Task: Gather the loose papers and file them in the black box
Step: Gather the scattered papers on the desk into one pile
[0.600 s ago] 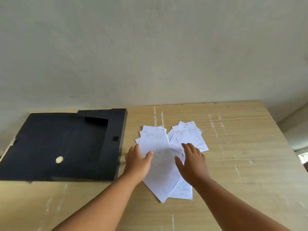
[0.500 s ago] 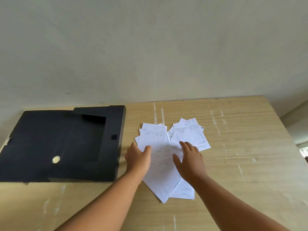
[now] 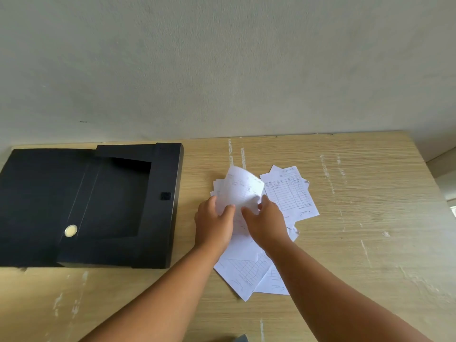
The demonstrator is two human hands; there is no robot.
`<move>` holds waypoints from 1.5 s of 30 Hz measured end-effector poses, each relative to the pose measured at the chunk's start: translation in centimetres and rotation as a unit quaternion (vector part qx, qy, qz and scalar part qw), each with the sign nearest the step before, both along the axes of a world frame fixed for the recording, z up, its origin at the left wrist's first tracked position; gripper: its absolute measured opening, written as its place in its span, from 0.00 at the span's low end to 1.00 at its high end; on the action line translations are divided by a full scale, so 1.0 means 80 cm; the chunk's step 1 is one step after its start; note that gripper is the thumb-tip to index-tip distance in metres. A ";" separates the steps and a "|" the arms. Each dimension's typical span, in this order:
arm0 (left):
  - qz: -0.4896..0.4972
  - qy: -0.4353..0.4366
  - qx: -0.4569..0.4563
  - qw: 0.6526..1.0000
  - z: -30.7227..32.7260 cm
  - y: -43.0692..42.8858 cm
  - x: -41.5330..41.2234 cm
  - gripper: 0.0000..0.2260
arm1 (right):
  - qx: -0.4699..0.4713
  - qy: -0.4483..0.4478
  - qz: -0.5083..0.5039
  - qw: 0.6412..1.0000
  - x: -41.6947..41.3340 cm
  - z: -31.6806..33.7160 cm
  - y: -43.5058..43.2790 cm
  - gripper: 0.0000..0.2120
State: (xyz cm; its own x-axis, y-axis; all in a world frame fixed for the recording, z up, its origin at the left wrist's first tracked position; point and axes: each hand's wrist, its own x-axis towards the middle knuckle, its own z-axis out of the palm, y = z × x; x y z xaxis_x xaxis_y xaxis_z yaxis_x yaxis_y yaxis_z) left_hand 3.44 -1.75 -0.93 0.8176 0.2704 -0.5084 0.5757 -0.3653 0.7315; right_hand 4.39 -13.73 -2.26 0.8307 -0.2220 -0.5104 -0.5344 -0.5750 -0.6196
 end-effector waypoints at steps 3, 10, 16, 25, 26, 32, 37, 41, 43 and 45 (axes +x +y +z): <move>-0.009 -0.011 -0.029 0.999 0.001 0.000 0.000 0.25 | 0.015 0.000 -0.065 0.998 0.007 0.002 0.001 0.29; -0.018 -0.002 -0.033 0.999 -0.016 -0.009 0.000 0.11 | 0.057 0.020 -0.143 0.988 0.016 0.014 0.003 0.24; -0.035 -0.039 -0.039 0.998 -0.013 -0.011 -0.004 0.20 | 0.082 0.000 -0.150 0.985 0.014 0.013 -0.003 0.24; 0.019 -0.033 -0.062 0.997 -0.007 -0.024 0.003 0.22 | 0.043 -0.033 -0.163 0.985 0.014 0.019 -0.054 0.20; 0.020 -0.021 -0.064 0.998 -0.007 -0.026 0.005 0.26 | 0.032 -0.033 -0.169 0.985 0.014 0.020 -0.057 0.19; 0.012 0.015 -0.078 0.997 0.006 -0.025 0.009 0.27 | -0.025 0.029 -0.077 0.996 0.004 0.019 -0.033 0.17; 0.018 0.025 -0.172 0.985 -0.008 -0.004 0.003 0.35 | -0.009 0.036 -0.081 0.996 0.004 0.018 -0.011 0.24; 0.008 0.012 -0.187 0.982 -0.007 0.004 -0.003 0.37 | 0.071 0.024 -0.177 0.981 0.004 0.023 -0.006 0.28; 0.001 0.015 -0.199 0.980 -0.005 0.005 -0.006 0.39 | 0.104 0.027 -0.208 0.972 0.004 0.026 -0.011 0.26; 0.000 0.012 -0.208 0.978 -0.015 0.006 -0.008 0.40 | 0.161 0.031 -0.241 0.956 0.003 0.030 -0.020 0.22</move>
State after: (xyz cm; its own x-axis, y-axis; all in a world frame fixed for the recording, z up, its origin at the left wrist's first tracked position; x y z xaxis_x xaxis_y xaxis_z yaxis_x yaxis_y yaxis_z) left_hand 2.82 -1.27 -2.09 0.8036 0.0363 -0.5941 0.5951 -0.0386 0.8027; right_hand 4.62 -15.36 0.17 0.6369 -0.3942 -0.6625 -0.7311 -0.0363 -0.6813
